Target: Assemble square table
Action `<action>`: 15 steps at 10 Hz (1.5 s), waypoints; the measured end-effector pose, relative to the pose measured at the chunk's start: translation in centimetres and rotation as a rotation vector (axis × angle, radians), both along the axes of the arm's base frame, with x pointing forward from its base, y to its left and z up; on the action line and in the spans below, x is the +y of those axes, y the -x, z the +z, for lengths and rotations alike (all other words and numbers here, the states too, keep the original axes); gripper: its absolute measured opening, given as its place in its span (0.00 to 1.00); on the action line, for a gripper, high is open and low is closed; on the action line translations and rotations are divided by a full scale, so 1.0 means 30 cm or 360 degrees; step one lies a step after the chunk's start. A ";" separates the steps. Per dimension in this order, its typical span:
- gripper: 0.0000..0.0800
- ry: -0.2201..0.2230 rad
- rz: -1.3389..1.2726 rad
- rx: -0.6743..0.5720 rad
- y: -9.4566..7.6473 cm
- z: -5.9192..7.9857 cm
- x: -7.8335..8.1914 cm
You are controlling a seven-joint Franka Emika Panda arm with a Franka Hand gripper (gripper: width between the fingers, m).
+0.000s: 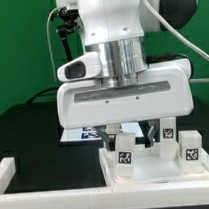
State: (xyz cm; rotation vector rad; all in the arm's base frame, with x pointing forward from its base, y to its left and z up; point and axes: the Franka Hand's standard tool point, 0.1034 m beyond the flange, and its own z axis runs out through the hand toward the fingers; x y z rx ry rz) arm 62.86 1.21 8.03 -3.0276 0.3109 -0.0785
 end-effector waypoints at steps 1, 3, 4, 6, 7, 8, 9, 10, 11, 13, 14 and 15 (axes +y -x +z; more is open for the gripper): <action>0.48 -0.0001 -0.0131 0.0013 0.002 -0.002 -0.010; 0.38 -0.0013 -0.0374 0.0036 0.003 -0.005 -0.017; 0.38 -0.0022 -0.0509 0.0049 0.004 -0.006 -0.019; 0.38 -0.0067 -0.0899 0.0071 0.009 -0.017 -0.034; 0.37 -0.0125 -0.1221 0.0084 0.016 -0.020 -0.040; 0.37 -0.0184 -0.1467 0.0113 0.025 -0.022 -0.038; 0.37 -0.0267 -0.1732 0.0153 0.024 -0.024 -0.038; 0.37 -0.0311 -0.1869 0.0157 0.021 -0.024 -0.042; 0.37 -0.0310 -0.1889 0.0156 0.020 -0.024 -0.030; 0.64 -0.0271 -0.1687 0.0124 0.020 -0.026 -0.028; 0.64 -0.0193 -0.1367 0.0061 0.013 -0.023 -0.018; 0.78 -0.0109 -0.0956 -0.0019 0.003 -0.027 -0.003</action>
Offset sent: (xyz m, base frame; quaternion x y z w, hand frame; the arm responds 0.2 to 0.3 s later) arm 0.0000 0.0000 0.0000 0.0000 0.0000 0.1938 0.9810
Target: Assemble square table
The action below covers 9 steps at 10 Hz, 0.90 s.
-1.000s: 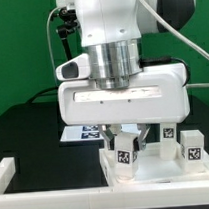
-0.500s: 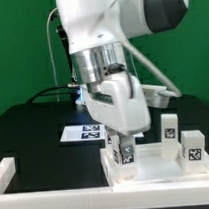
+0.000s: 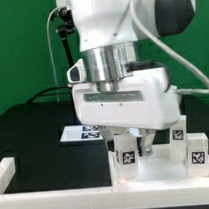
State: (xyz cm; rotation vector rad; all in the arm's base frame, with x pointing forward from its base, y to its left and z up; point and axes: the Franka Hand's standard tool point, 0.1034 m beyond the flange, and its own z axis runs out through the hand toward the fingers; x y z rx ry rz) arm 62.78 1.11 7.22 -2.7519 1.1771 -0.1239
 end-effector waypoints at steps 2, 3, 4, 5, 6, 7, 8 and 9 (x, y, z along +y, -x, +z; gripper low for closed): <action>0.80 0.0018 0.0144 -0.0017 0.001 -0.003 -0.013; 0.81 0.0036 0.0271 -0.0030 0.001 -0.003 -0.013; 0.81 0.0083 0.0483 -0.0046 0.000 0.000 -0.012; 0.81 0.0176 0.0764 -0.0083 -0.007 0.009 -0.004; 0.81 0.0201 0.0832 -0.0101 0.001 -0.002 0.005; 0.81 0.0188 0.0781 -0.0093 0.002 -0.003 0.002; 0.67 0.0185 0.0763 -0.0092 0.002 -0.004 0.002; 0.67 0.0181 0.0738 -0.0089 0.003 -0.005 0.002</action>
Offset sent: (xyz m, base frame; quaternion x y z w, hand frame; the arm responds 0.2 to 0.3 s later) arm 0.0000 0.0000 0.0000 0.0000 0.0000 -0.1938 0.9810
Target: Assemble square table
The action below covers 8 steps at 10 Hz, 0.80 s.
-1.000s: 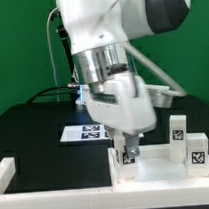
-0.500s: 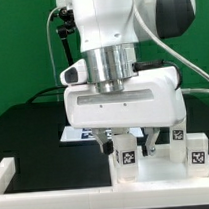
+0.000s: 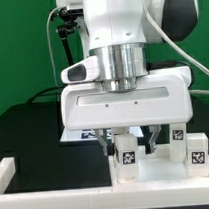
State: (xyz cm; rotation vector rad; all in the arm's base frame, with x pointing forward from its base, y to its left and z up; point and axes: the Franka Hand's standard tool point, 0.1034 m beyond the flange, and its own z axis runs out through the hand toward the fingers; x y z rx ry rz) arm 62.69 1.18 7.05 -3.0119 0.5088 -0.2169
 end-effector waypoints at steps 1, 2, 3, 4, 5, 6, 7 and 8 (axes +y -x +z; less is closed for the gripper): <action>0.42 -0.0011 -0.0097 0.0008 0.002 -0.002 -0.007; 0.37 -0.0019 -0.0180 0.0015 0.005 -0.006 -0.016; 0.37 -0.0038 -0.0300 0.0022 0.006 -0.006 -0.016; 0.37 -0.0052 -0.0394 0.0027 0.006 -0.007 -0.016; 0.37 -0.0068 -0.0489 0.0036 0.006 -0.006 -0.016; 0.37 -0.0133 -0.0856 0.0113 0.008 0.001 -0.016; 0.37 -0.0212 -0.1209 0.0189 0.010 0.007 -0.012; 0.37 -0.0315 -0.1526 0.0247 0.009 0.005 -0.001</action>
Offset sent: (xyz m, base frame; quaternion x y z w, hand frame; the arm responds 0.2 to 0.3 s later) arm 0.0000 0.0000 0.0000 0.0000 0.0000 0.1938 0.9810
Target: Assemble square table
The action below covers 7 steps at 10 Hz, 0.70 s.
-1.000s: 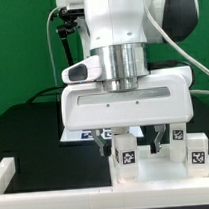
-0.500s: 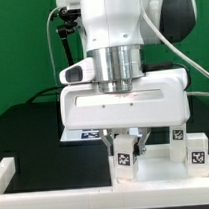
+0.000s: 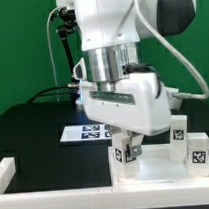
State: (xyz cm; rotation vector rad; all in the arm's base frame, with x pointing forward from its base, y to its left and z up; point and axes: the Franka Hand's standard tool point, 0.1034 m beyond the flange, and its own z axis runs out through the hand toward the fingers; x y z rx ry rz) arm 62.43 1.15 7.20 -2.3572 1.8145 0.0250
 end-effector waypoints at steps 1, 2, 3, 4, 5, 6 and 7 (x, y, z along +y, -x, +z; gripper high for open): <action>0.37 -0.0072 -0.0218 0.0006 -0.002 -0.010 -0.004; 0.37 -0.0073 -0.0273 0.0010 -0.002 -0.018 -0.004; 0.37 -0.0074 -0.0333 0.0027 0.000 -0.021 0.005; 0.37 -0.0066 -0.0254 0.0015 0.001 -0.022 0.004; 0.59 -0.0061 -0.0227 0.0012 0.001 -0.022 0.004; 0.73 -0.0014 0.0064 -0.0025 -0.002 -0.018 0.003; 0.73 0.0021 0.0386 -0.0082 -0.002 -0.014 -0.009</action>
Offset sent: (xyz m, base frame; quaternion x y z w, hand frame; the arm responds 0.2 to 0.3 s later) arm 0.0000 0.0000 0.0000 0.0000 0.0000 -0.0650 0.9979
